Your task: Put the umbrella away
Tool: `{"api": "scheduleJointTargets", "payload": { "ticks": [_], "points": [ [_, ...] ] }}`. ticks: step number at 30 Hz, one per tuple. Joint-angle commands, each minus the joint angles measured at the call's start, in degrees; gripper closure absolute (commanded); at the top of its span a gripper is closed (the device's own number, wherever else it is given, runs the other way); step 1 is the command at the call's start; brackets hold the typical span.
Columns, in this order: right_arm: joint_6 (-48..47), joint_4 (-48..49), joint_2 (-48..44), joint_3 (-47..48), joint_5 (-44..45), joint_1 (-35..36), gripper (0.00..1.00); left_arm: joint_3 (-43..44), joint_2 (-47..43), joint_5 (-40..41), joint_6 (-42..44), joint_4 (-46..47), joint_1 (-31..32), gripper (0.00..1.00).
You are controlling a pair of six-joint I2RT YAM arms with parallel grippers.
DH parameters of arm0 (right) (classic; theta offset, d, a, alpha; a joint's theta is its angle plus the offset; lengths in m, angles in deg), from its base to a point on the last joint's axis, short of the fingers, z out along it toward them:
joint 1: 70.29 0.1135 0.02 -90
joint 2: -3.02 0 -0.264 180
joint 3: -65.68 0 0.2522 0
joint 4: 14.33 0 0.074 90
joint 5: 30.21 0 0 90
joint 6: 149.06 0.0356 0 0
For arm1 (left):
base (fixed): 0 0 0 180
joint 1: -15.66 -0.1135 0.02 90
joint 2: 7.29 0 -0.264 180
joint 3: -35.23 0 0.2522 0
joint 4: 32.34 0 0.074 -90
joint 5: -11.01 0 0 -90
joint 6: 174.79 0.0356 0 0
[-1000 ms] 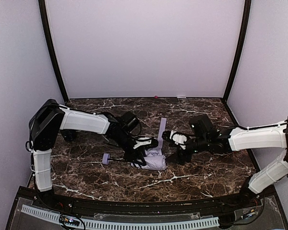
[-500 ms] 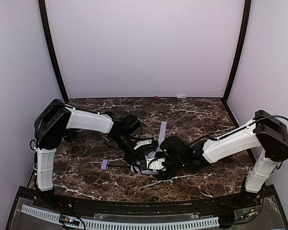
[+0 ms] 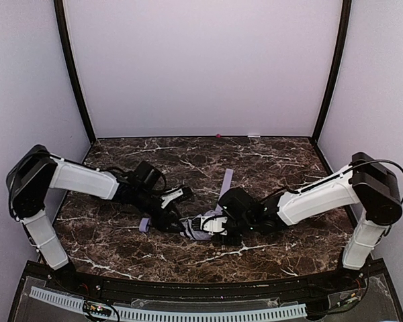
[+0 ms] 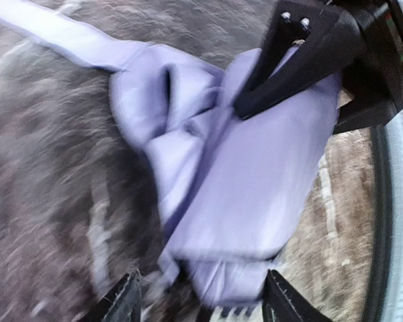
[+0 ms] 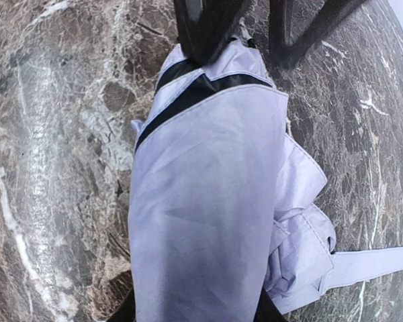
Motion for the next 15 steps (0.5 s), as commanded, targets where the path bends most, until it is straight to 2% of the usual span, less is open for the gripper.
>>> {"api": "scheduleJointTargets", "payload": {
  "ticks": [1, 3, 5, 7, 8, 12, 15],
  "points": [
    [8.1, -11.5, 4.9, 1.8, -8.7, -2.1, 0.82, -15.0, -14.9, 13.2, -2.9, 28.7, -1.2, 0.36],
    [10.7, -15.7, 7.2, 4.6, -14.0, -3.9, 0.81, -22.9, -21.7, 9.9, -0.7, 37.6, -1.2, 0.38],
    [12.8, -19.1, 9.8, 6.9, -19.7, -5.6, 0.81, -27.0, -25.9, 6.0, 4.1, 41.8, -0.2, 0.46],
    [13.7, -21.6, 12.6, 9.1, -24.6, -6.5, 0.80, -27.6, -28.0, 9.1, 10.9, 38.2, 3.1, 0.52],
    [14.7, -22.6, 13.9, 10.5, -26.3, -7.0, 0.80, -27.0, -28.3, 11.3, 14.3, 35.4, 4.8, 0.52],
    [16.2, -30.1, 19.6, 17.4, -33.7, -8.9, 0.79, -22.9, -26.0, 16.5, 23.5, 22.4, 8.6, 0.39],
    [15.5, -33.8, 22.2, 20.4, -37.3, -9.3, 0.78, -19.6, -21.5, 21.6, 26.3, 17.5, 11.0, 0.29]
  ]
}}
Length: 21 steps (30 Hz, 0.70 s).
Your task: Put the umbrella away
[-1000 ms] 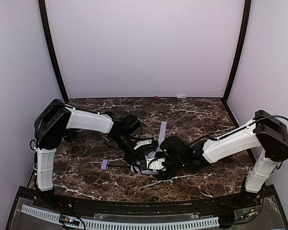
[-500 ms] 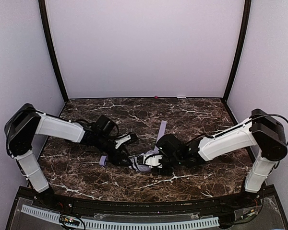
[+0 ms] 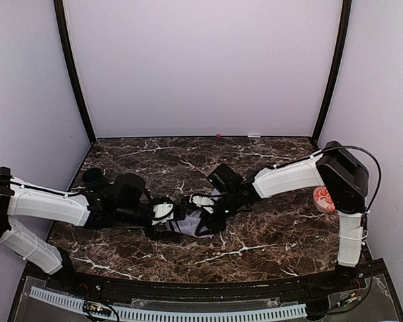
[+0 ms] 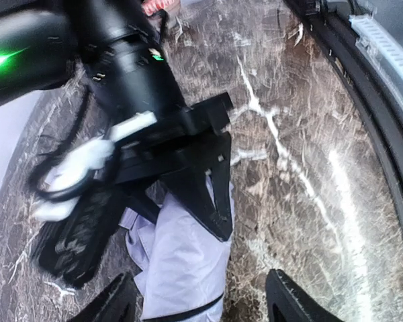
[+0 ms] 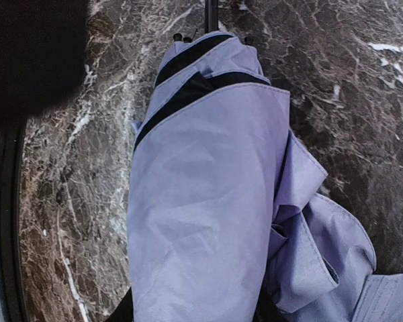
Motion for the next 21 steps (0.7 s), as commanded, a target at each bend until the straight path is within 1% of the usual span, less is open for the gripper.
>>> {"api": "scheduleJointTargets", "payload": {
  "ticks": [1, 2, 4, 7, 9, 11, 12, 14, 15, 17, 18, 19, 21],
  "points": [
    [2.1, -19.4, 8.1, 0.3, -9.3, 0.1, 0.78, 4.4, 6.1, 9.8, 9.5, -9.1, 3.1, 0.21],
    [2.1, -19.7, 8.6, 0.8, -10.1, 0.1, 0.78, 4.9, 8.0, 12.1, 10.2, -8.9, 4.0, 0.18],
    [2.2, -20.3, 9.1, 1.5, -10.9, 0.1, 0.78, 5.6, 11.4, 15.9, 11.3, -8.0, 5.2, 0.17],
    [2.3, -20.2, 9.4, 1.7, -11.3, -0.1, 0.78, 6.3, 16.5, 21.6, 11.3, -6.5, 5.9, 0.16],
    [2.3, -20.3, 9.4, 1.7, -11.4, -0.2, 0.78, 7.1, 18.6, 23.4, 11.1, -7.0, 6.0, 0.17],
    [2.6, -20.2, 9.4, 1.7, -11.4, -0.8, 0.78, 8.6, 20.3, 24.2, 10.6, -10.8, 6.1, 0.20],
    [2.8, -20.3, 9.3, 1.8, -11.1, -1.0, 0.78, 9.6, 20.9, 24.3, 10.2, -13.4, 6.2, 0.23],
    [3.4, -19.8, 8.9, 1.8, -10.5, -1.7, 0.78, 11.1, 21.9, 24.1, 9.3, -17.9, 6.2, 0.32],
    [3.7, -19.5, 8.4, 1.8, -10.6, -2.2, 0.78, 11.4, 22.1, 23.6, 9.1, -19.6, 6.2, 0.39],
    [4.1, -18.4, 7.0, 1.8, -11.0, -2.9, 0.77, 11.7, 22.4, 22.8, 8.4, -21.5, 6.2, 0.55],
    [4.3, -17.8, 6.4, 1.9, -11.2, -3.1, 0.76, 11.8, 22.6, 22.4, 8.0, -22.0, 6.2, 0.67],
    [4.3, -17.4, 5.5, 2.0, -11.4, -3.4, 0.75, 11.9, 22.8, 22.0, 7.5, -22.7, 6.2, 0.75],
    [4.3, -16.9, 4.3, 2.3, -11.7, -4.0, 0.74, 13.0, 23.8, 21.1, 6.3, -24.4, 6.2, 0.92]
  ]
}}
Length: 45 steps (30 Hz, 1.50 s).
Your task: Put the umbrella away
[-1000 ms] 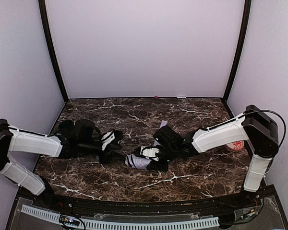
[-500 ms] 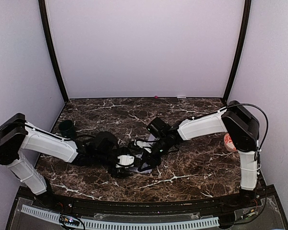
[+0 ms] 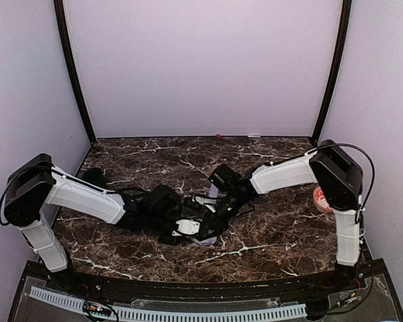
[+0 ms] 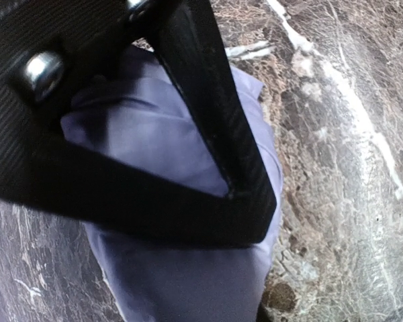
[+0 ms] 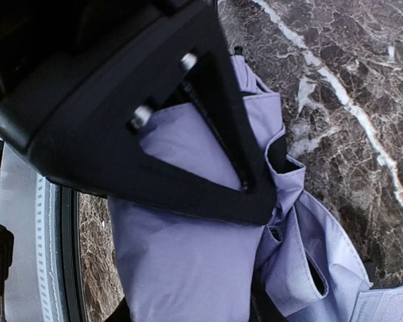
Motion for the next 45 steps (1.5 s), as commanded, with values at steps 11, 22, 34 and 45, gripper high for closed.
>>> {"api": "scheduleJointTargets", "payload": {
  "ticks": [11, 22, 34, 45],
  "points": [
    [3.9, 2.5, -15.7, -7.1, 6.8, -7.5, 0.01, 4.3, 1.5, -1.4, -16.5, -5.8, -5.5, 1.00],
    [13.8, 42.4, -48.7, -26.9, 26.1, -13.7, 0.00, 5.4, -18.1, -27.5, -32.1, 6.8, -12.6, 1.00],
    [10.7, 36.0, -50.8, -26.7, 3.3, -11.9, 0.09, 9.5, -26.4, -30.1, -33.6, 4.2, -12.8, 1.00],
    [10.1, 37.3, -44.8, -32.9, 4.7, -8.3, 0.06, 11.7, -27.5, -26.8, -33.7, 1.9, -12.9, 1.00]
  ]
}}
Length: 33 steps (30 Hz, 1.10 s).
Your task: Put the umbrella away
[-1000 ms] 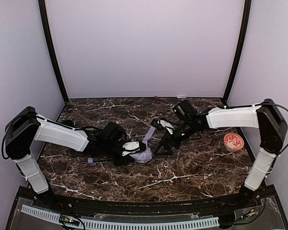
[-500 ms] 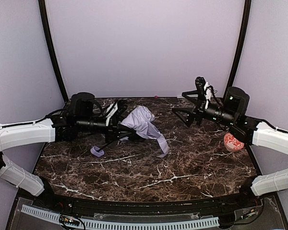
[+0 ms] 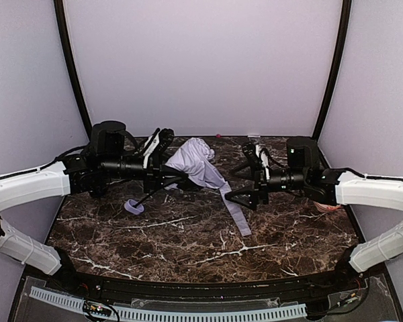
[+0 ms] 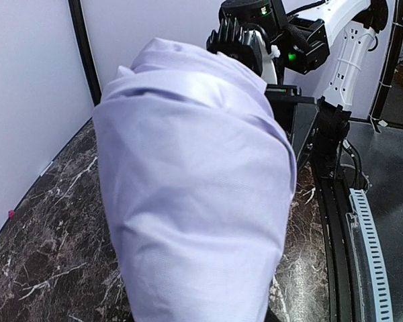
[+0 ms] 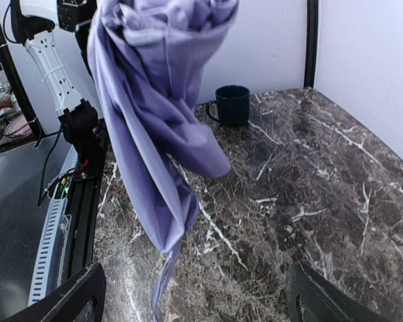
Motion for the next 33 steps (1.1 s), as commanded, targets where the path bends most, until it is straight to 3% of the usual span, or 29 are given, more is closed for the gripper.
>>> {"api": "scheduleJointTargets", "payload": {
  "ticks": [1, 3, 7, 12, 16, 19, 22, 26, 29, 33],
  "points": [
    [0.8, 2.4, 2.0, -2.6, -0.4, 0.5, 0.07, 3.0, -2.7, 1.3, -0.6, 0.8, -0.1, 1.00],
    [2.0, 4.9, 3.4, -4.1, -0.5, 0.8, 0.11, 3.0, -2.9, 0.8, -1.0, 1.2, -0.1, 1.00],
    [6.7, 12.7, 6.8, -6.1, -3.0, 1.2, 0.33, 2.7, -3.5, 0.9, -1.9, 2.7, -0.1, 1.00],
    [12.1, 20.7, 10.8, -6.7, -6.0, 3.0, 0.46, 3.3, -3.5, 2.0, -2.8, 2.9, -0.1, 1.00],
    [11.8, 16.6, 12.7, -5.1, -8.4, 3.4, 0.80, 4.1, -2.7, 7.5, -4.5, 0.9, -0.8, 1.00],
    [9.5, 7.8, 12.3, -2.8, -11.3, 3.9, 0.93, 4.8, -1.2, 13.7, -6.4, -2.6, -3.2, 1.00],
    [6.7, -1.3, 10.4, 2.1, -16.2, 5.1, 0.96, 6.3, 2.0, 20.4, -4.1, -8.0, -3.8, 1.00],
    [4.6, -6.3, 8.8, 11.2, -25.5, 5.7, 1.00, 7.4, 8.7, 21.8, -1.1, -12.4, -3.8, 1.00],
    [5.6, -1.5, 8.5, 16.7, -27.5, 5.5, 1.00, 8.0, 13.5, 19.6, 1.2, -15.2, -3.2, 1.00],
    [15.5, 13.2, 9.9, 21.2, -24.2, 4.5, 1.00, 8.2, 17.6, 19.6, 6.2, -19.2, 0.1, 1.00]
  ]
}}
